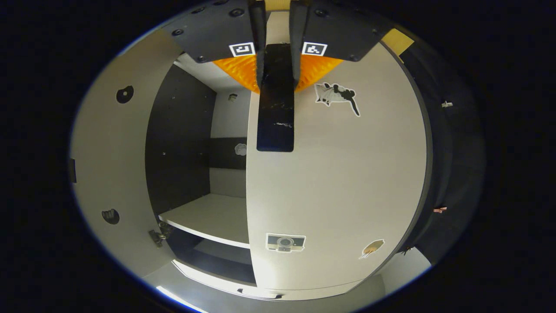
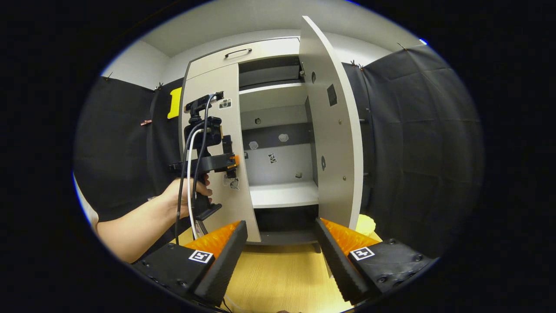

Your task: Open the right door of the double-door shoe cabinet with the right hand, and open the left door with the left hand.

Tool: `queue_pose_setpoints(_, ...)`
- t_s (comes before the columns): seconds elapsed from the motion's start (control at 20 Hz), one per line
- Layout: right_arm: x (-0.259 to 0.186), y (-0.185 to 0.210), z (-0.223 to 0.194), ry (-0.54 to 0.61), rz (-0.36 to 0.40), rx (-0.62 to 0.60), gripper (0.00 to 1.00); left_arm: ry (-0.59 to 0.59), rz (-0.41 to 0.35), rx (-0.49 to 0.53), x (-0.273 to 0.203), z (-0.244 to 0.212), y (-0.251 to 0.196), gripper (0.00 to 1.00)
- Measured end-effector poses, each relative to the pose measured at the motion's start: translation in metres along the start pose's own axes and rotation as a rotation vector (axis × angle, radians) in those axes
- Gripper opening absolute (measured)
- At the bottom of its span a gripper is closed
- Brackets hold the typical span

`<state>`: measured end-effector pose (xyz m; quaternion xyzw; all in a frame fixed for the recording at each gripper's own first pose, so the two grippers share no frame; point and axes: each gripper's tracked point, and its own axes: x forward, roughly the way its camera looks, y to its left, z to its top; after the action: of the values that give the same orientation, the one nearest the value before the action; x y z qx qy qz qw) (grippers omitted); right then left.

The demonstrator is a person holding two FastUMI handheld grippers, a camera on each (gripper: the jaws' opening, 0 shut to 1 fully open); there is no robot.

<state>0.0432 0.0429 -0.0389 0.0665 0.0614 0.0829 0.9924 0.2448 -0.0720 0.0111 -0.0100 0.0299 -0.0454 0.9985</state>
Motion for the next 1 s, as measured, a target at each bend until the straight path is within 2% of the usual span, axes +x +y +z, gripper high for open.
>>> queue_pose_setpoints(0.05,0.003,-0.001,-0.001,0.010,0.002,0.006,0.98,0.004,-0.022,-0.001,-0.001,-0.001,-0.001,0.22)
queue_pose_setpoints(0.1,0.004,-0.002,-0.002,0.014,0.003,0.006,0.99,0.004,-0.030,-0.014,-0.002,0.000,-0.002,0.14)
queue_pose_setpoints(0.2,0.006,-0.002,0.000,0.005,0.010,-0.002,0.99,0.001,-0.022,-0.018,-0.002,-0.001,0.000,0.11)
queue_pose_setpoints(0.45,0.009,0.009,0.000,0.003,0.055,-0.008,0.98,0.003,-0.003,-0.057,-0.013,-0.002,0.002,0.11)
queue_pose_setpoints(0.65,0.009,0.018,-0.005,0.020,0.074,-0.009,0.99,0.005,-0.023,-0.073,-0.050,-0.002,0.006,0.11)
queue_pose_setpoints(0.8,0.012,0.022,-0.009,0.034,0.069,-0.011,0.99,0.016,-0.022,-0.078,-0.080,-0.003,0.016,0.11)
queue_pose_setpoints(1.0,0.018,0.029,-0.014,0.058,0.050,-0.003,0.99,0.030,-0.030,-0.087,-0.097,-0.001,0.026,0.11)
